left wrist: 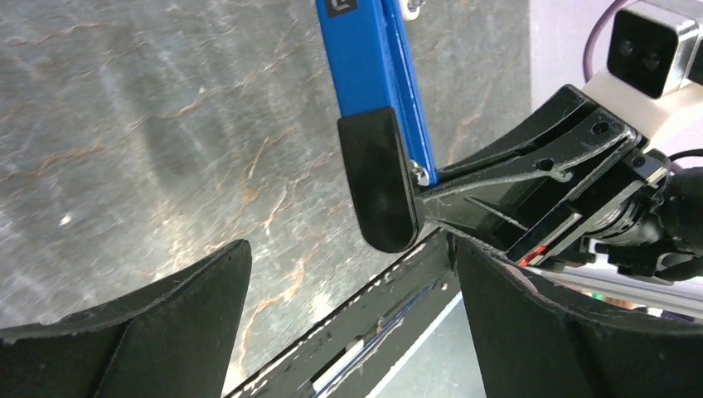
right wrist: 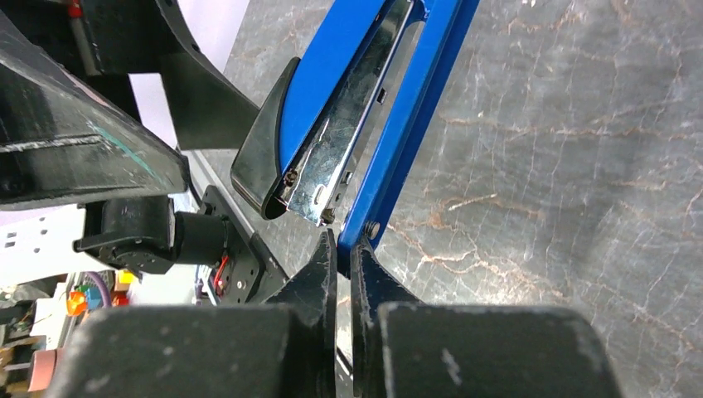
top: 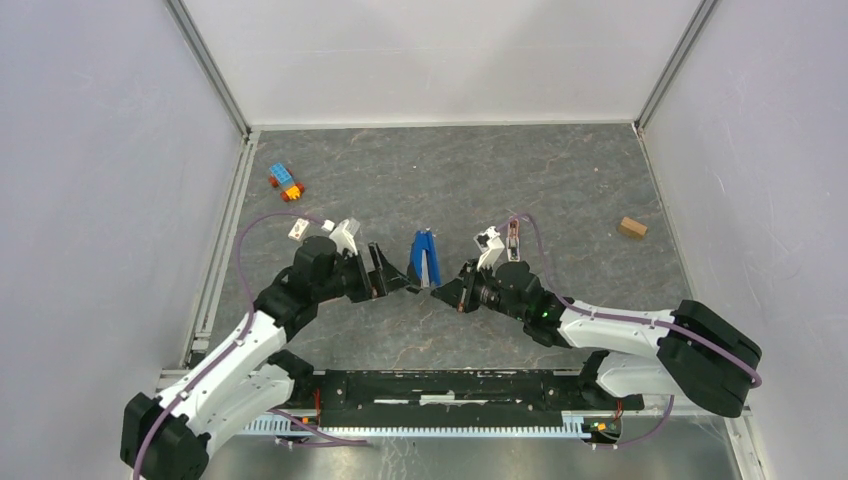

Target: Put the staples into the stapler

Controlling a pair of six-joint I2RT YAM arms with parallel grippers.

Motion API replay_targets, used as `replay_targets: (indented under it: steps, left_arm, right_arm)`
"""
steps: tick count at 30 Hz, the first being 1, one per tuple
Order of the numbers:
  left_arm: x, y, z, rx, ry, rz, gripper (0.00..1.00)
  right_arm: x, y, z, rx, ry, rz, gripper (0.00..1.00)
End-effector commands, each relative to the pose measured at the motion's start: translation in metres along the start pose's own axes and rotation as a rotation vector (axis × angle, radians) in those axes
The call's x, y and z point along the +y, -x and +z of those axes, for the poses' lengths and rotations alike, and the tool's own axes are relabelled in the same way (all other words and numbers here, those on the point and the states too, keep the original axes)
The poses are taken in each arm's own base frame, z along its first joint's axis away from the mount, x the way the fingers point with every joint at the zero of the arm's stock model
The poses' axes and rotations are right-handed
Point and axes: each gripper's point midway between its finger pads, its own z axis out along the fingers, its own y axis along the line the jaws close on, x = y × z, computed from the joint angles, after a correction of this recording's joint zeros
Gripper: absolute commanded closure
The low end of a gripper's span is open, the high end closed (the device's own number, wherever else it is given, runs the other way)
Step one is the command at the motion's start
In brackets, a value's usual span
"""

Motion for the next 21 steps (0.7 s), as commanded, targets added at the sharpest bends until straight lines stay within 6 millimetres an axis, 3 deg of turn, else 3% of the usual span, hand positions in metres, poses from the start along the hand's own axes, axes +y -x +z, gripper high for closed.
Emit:
replay_targets:
  steps: [1, 13, 16, 21]
  left_arm:
    - [-0.032, 0.019, 0.012, -0.058, -0.146, -0.032, 0.01]
    - [-0.036, 0.010, 0.044, 0.022, -0.169, -0.023, 0.11]
    - [-0.037, 0.010, 0.044, 0.020, -0.173, -0.020, 0.23]
    - [-0.041, 0.018, 0.039, -0.007, -0.161, -0.003, 0.59]
  right_arm:
    - [0.041, 0.054, 0.003, -0.176, 0.103, -0.063, 1.00]
    - [0.039, 0.047, 0.003, -0.167, 0.123, -0.070, 1.00]
    - [0.037, 0.043, 0.001, -0.162, 0.127, -0.068, 1.00]
    - [0.031, 0.036, -0.002, -0.151, 0.127, -0.100, 1.00]
